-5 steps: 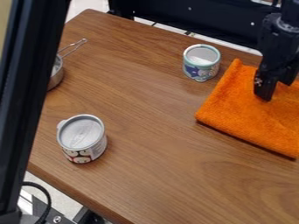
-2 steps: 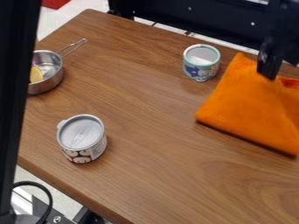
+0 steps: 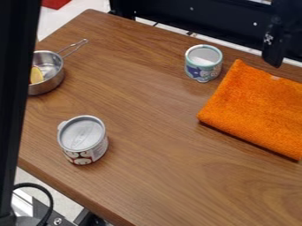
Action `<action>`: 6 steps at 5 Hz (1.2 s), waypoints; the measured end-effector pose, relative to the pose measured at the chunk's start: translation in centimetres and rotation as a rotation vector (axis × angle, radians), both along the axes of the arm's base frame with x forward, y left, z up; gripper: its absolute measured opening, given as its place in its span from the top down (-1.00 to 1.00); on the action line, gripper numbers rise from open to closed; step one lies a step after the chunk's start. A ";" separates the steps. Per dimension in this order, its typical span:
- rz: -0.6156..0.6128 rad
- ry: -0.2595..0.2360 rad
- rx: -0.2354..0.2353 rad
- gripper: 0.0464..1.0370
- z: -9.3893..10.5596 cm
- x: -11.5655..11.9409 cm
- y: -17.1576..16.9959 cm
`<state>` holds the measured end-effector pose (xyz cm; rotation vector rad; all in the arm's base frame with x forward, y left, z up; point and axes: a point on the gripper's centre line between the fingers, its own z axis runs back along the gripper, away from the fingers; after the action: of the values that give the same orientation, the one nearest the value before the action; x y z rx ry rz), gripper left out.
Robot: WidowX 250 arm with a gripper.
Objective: Moved the orange cloth to the upper right side of the table
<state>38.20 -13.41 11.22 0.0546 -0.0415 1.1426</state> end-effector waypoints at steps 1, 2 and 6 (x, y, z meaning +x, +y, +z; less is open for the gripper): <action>-0.017 0.000 0.006 -0.92 -0.3 0.0 0.1; -0.040 0.023 0.044 -0.92 -1.8 -1.3 1.5; -0.586 0.047 0.177 -0.92 -1.3 -7.4 12.8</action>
<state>30.80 -0.59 9.95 0.2124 -0.1090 0.5496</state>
